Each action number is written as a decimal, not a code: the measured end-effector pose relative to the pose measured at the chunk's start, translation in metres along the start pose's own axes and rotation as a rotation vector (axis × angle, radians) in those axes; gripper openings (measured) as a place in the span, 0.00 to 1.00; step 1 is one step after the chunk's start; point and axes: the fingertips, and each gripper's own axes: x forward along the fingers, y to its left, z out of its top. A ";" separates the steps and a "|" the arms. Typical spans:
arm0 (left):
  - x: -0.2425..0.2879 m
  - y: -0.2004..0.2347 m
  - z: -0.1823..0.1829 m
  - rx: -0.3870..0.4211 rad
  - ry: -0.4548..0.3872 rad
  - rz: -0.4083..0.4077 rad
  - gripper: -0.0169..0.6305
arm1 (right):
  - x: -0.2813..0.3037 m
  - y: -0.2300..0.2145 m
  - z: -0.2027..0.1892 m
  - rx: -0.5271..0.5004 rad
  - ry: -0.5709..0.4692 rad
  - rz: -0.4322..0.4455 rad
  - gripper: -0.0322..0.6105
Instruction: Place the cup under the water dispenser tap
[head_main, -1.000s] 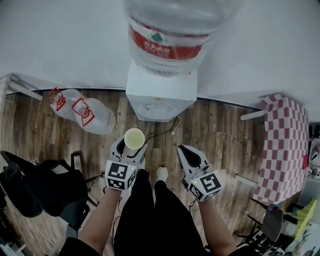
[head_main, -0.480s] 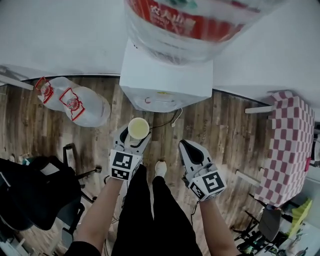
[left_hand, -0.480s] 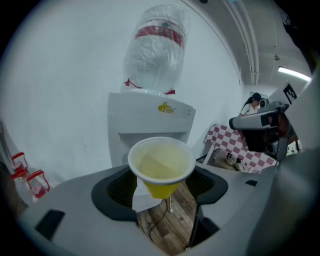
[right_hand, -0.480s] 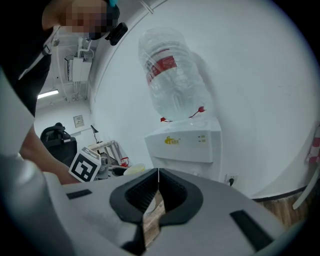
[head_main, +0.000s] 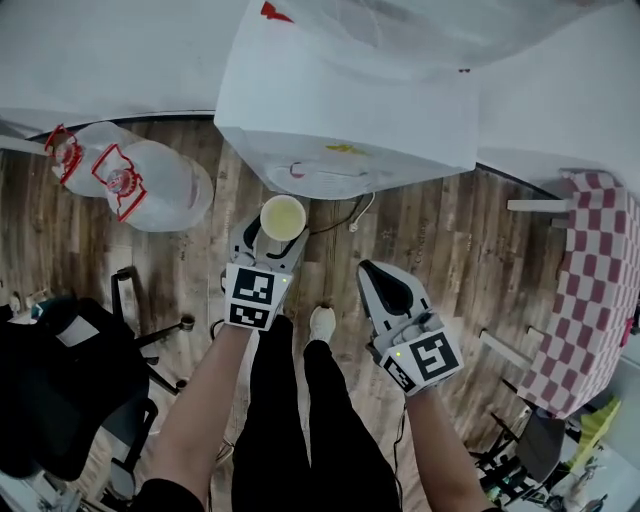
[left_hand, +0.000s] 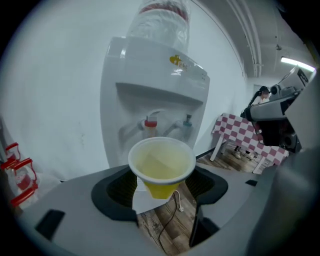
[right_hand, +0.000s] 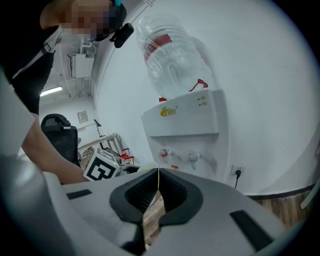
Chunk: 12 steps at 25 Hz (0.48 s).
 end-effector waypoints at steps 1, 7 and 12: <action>0.008 0.003 -0.005 0.005 0.003 0.003 0.50 | 0.003 -0.001 -0.006 0.000 0.003 0.002 0.09; 0.049 0.021 -0.029 0.046 0.006 0.020 0.50 | 0.018 -0.011 -0.034 -0.002 0.009 0.003 0.09; 0.075 0.031 -0.037 0.096 -0.010 0.022 0.50 | 0.022 -0.025 -0.047 0.009 0.003 -0.027 0.09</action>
